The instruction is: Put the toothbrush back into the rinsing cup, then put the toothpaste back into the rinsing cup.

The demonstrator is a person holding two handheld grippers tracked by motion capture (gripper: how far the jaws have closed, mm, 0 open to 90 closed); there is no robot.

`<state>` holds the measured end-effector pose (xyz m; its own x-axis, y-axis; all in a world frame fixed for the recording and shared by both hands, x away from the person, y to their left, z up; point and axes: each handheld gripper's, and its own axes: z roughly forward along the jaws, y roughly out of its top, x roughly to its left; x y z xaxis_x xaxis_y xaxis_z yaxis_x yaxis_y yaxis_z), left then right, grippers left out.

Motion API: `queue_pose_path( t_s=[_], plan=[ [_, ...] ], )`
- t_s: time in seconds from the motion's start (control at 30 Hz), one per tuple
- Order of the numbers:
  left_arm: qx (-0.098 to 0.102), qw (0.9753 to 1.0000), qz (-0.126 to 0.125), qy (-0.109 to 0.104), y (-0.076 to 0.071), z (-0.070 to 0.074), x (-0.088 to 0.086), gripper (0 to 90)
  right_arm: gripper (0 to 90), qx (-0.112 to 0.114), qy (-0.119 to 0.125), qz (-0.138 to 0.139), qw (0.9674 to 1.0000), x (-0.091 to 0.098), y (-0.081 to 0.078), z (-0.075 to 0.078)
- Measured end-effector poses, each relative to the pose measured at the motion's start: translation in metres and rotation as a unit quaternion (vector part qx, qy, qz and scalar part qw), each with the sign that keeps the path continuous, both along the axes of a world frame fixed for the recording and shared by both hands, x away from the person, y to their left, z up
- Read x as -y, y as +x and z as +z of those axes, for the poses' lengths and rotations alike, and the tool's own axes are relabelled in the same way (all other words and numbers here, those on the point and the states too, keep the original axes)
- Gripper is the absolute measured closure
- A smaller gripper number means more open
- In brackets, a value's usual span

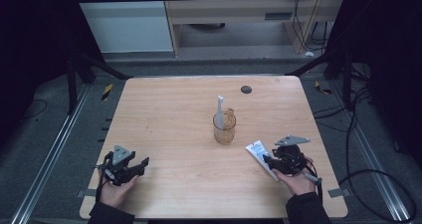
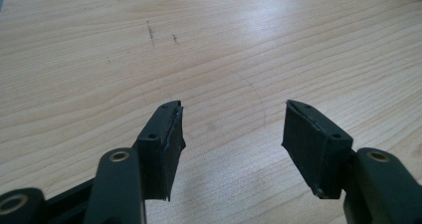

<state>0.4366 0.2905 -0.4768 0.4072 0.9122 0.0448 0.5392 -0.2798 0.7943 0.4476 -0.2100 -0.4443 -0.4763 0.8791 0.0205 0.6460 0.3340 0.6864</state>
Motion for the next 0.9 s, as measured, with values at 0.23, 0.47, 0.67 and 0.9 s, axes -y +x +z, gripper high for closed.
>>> queue_pose_path(
  t_s=[0.23,0.47,0.67,0.9],
  plan=[
    [-0.001,1.0,0.0,0.002,0.0,0.0,0.0,40.2,40.7,-0.01,-0.034,-0.001,0.9994,-0.005,0.016,0.0],
    [-0.005,1.0,0.0,0.001,0.001,-0.001,0.0,39.9,37.8,-0.03,-0.045,-0.002,0.9985,-0.009,0.031,-0.002],
    [-0.006,1.0,0.0,0.002,0.001,-0.001,0.0,39.8,37.9,-0.041,-0.054,0.001,0.9977,-0.013,0.041,-0.003],
    [-0.007,1.0,0.002,0.005,0.002,-0.002,0.001,39.6,38.8,-0.054,-0.063,0.009,0.9965,-0.019,0.049,-0.009]
  ],
)
